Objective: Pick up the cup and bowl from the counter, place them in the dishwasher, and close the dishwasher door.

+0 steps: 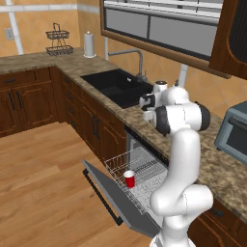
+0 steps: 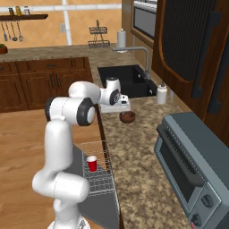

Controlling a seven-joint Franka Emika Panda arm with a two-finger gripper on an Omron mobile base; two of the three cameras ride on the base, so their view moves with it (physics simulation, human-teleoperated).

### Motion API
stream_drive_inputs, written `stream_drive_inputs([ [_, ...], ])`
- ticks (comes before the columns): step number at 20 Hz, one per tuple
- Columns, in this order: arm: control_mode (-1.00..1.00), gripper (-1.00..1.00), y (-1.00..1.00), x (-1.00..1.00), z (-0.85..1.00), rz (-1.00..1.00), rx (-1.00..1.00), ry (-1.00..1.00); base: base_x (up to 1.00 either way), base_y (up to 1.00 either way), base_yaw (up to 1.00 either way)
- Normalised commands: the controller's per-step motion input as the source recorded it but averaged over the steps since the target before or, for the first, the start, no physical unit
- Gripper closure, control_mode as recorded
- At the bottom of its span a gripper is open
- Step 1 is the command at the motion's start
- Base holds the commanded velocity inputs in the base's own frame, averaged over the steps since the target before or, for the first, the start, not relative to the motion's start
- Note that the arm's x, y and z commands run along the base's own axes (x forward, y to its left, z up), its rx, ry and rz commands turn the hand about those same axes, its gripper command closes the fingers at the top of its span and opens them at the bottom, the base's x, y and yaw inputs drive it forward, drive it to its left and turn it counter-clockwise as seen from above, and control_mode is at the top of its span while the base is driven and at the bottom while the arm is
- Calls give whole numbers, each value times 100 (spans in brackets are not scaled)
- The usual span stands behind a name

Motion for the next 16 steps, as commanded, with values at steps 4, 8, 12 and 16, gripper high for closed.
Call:
stream_drive_inputs([
  [4, -100, -100, -26, 51, -24, 6, 0, 6, 0, 0, 0],
  [8, -100, -100, -12, 33, -31, 8, -1, 8, 0, 0, 0],
  [12, -100, -100, -5, 29, -29, 9, -1, 5, 0, 0, 0],
  [16, -100, 100, -2, 12, -37, 11, -3, 2, 0, 0, 0],
])
